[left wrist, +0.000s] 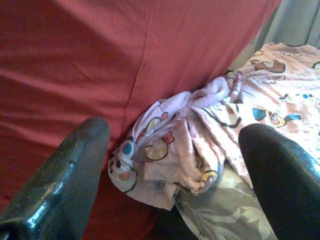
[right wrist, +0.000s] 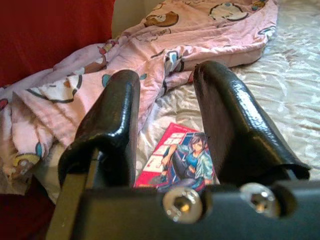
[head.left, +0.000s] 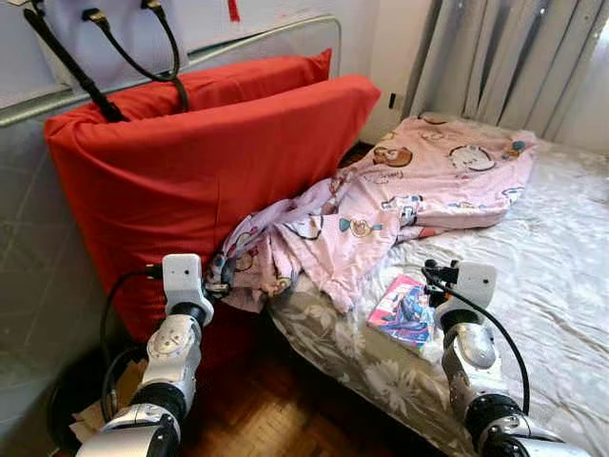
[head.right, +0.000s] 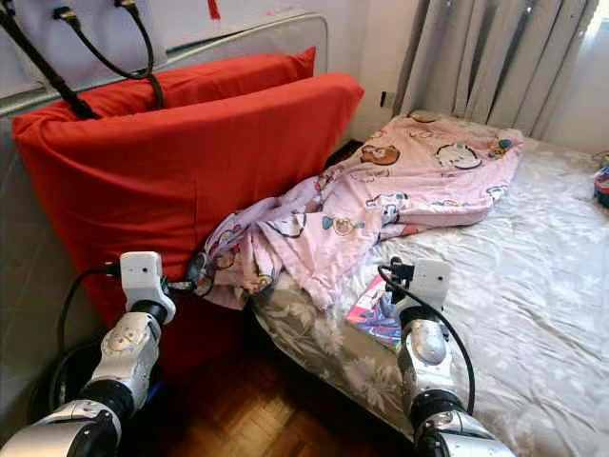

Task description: Clean up the room

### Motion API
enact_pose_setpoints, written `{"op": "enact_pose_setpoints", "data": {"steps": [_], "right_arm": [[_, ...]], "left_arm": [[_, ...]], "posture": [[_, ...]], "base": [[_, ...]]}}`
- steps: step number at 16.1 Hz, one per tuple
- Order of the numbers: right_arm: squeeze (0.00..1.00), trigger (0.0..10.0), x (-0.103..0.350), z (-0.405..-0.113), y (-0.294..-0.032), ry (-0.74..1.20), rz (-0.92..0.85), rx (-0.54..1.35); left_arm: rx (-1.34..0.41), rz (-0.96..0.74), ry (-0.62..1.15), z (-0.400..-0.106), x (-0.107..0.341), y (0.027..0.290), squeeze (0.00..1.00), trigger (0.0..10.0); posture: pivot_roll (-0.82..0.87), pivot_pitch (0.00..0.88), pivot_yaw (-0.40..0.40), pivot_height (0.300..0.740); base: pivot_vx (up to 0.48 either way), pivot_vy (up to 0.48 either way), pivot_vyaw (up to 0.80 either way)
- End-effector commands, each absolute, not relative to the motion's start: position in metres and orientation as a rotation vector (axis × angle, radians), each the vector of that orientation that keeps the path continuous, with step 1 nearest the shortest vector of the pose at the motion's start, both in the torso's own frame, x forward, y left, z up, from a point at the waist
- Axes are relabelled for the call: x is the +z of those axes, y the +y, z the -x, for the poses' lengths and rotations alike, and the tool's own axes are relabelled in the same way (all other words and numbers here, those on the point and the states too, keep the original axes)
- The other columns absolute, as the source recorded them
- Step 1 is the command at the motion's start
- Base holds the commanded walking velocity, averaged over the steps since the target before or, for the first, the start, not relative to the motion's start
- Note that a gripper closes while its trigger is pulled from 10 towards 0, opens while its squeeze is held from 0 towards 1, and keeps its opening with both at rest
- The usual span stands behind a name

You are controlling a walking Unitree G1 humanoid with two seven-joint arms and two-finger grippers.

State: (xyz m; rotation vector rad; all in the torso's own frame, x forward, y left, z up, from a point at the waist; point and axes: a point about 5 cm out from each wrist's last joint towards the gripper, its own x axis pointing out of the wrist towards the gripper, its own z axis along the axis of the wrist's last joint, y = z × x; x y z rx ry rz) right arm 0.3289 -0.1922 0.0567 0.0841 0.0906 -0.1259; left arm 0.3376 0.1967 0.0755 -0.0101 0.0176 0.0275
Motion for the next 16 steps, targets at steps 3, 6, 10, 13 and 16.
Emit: {"op": "enact_pose_setpoints", "data": {"steps": [3,6,10,13,16], "right_arm": [[0.00,10.0,0.0591,-0.3288,-0.1897,0.060,-0.076,-0.118],[0.00,10.0,0.0584,-0.3288,-0.1896,0.068,-0.072,-0.119],[0.00,10.0,0.0588,-0.3290,-0.1886,0.062,-0.077,-0.116],[0.00,10.0,0.0574,-0.3282,-0.1880,0.068,-0.080,-0.118],[0.00,10.0,0.0564,-0.3276,-0.1874,0.072,-0.082,-0.116]], "left_arm": [[0.012,0.011,-0.019,-0.3436,0.0856,0.1928,0.00,10.0],[0.010,0.009,-0.027,-0.3440,0.0867,0.1918,0.00,10.0],[-0.004,0.000,-0.013,-0.3443,0.0855,0.1906,0.00,10.0],[-0.006,0.005,-0.018,-0.3451,0.0870,0.1908,0.00,10.0],[-0.006,0.023,0.002,-0.3437,0.0834,0.1920,0.00,10.0]], "posture": [[-0.01,0.000,-0.022,0.658],[-0.02,0.000,-0.022,0.658],[-0.01,0.000,-0.026,0.658],[0.00,0.000,-0.027,0.658],[-0.01,0.000,-0.026,0.658]], "base": [[0.000,0.000,0.00],[0.000,0.000,0.00],[0.000,0.000,0.00],[0.000,0.000,0.00],[0.000,0.000,0.00]]}}
